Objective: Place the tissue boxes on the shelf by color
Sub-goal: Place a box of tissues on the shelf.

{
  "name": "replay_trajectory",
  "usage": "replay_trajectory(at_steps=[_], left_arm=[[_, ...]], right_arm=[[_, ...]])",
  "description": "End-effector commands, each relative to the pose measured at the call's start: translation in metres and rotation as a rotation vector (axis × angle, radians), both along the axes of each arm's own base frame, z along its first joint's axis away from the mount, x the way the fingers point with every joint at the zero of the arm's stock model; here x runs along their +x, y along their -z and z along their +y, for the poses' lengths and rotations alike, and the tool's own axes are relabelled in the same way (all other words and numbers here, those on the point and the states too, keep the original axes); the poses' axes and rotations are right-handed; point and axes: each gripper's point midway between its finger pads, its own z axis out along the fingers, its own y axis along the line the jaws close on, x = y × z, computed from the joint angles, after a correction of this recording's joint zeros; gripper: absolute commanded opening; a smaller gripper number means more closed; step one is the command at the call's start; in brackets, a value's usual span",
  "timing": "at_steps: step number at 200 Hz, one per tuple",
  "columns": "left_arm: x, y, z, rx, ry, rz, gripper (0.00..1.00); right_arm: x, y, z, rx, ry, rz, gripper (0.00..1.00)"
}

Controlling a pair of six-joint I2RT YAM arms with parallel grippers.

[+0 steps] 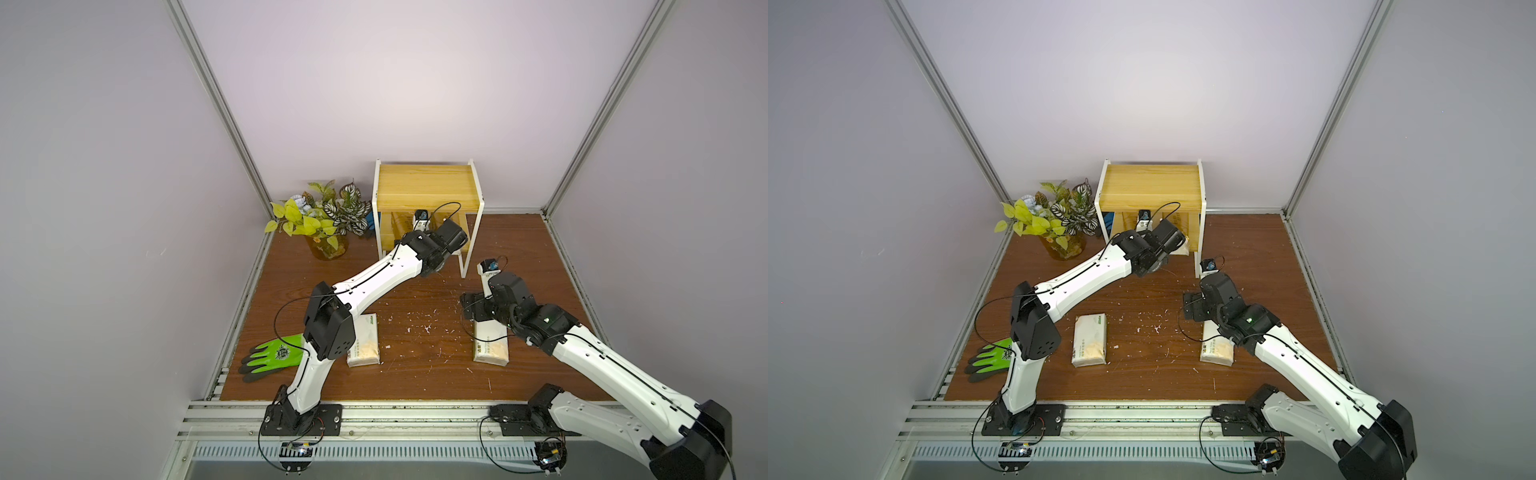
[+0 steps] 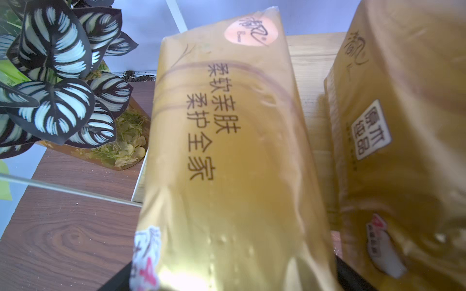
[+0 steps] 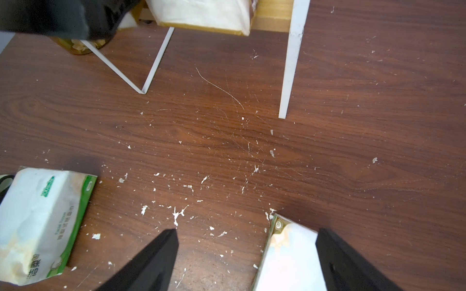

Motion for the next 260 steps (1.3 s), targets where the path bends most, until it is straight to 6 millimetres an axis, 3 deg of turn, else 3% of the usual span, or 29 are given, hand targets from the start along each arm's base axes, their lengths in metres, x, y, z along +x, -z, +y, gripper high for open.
replay_trajectory(at_steps=[1,66,185,247,260], left_arm=[[0.001,-0.020,0.014,-0.010,-0.020,-0.034,0.98],[-0.020,-0.031,0.022,0.029,0.024,-0.033,0.98],[-0.067,-0.019,0.011,0.003,0.136,0.048,0.98],[-0.081,-0.002,0.019,-0.024,0.116,0.096,0.98],[-0.082,-0.001,0.020,-0.021,0.116,0.101,0.81]], right_arm=[[-0.001,-0.001,-0.001,0.020,0.010,-0.004,0.93],[-0.001,-0.001,0.001,0.029,0.002,-0.006,0.94],[0.000,0.004,0.004,0.043,0.004,0.013,0.94],[-0.002,0.006,0.002,0.040,0.011,0.013,0.93],[-0.002,0.007,0.001,0.038,0.014,0.013,0.93]])
